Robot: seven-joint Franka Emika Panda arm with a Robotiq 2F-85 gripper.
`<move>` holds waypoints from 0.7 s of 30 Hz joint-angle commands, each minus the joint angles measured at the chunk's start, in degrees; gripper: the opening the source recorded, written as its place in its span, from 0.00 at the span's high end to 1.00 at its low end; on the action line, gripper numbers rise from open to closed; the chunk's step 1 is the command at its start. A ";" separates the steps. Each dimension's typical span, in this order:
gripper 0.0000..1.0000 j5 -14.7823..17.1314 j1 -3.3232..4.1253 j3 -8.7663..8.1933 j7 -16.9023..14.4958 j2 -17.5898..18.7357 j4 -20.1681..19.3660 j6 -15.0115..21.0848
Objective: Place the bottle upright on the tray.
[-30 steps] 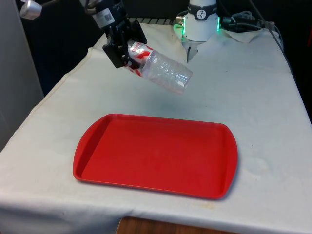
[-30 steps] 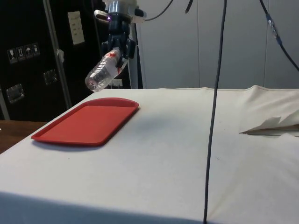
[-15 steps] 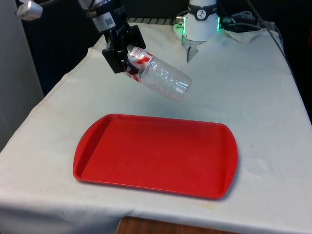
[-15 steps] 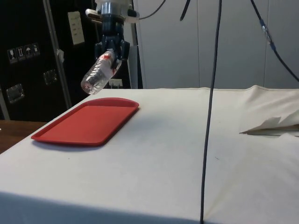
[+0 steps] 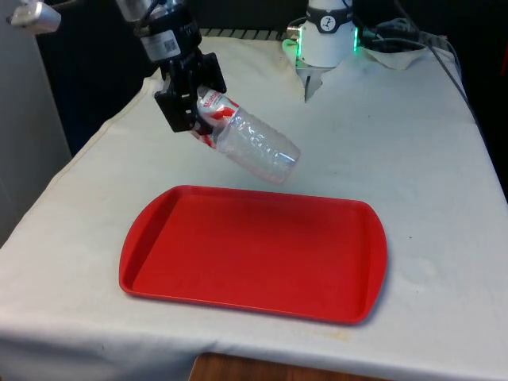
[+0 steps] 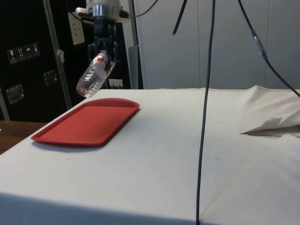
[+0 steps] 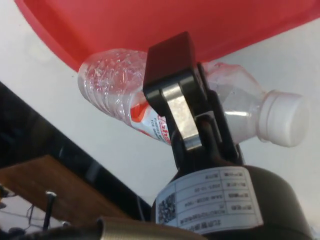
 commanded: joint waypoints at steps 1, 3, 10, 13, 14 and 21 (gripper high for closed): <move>1.00 -0.52 0.11 -0.17 0.52 0.52 0.80 0.06; 1.00 -0.46 0.00 0.00 0.00 0.40 0.63 0.11; 1.00 -2.69 0.23 -0.11 -0.34 1.43 2.06 1.89; 1.00 -3.32 0.29 0.00 -0.86 1.38 1.89 2.75; 1.00 -3.38 0.17 0.00 -0.52 1.32 1.95 1.95; 1.00 -4.41 0.52 0.00 -2.41 1.55 1.60 5.21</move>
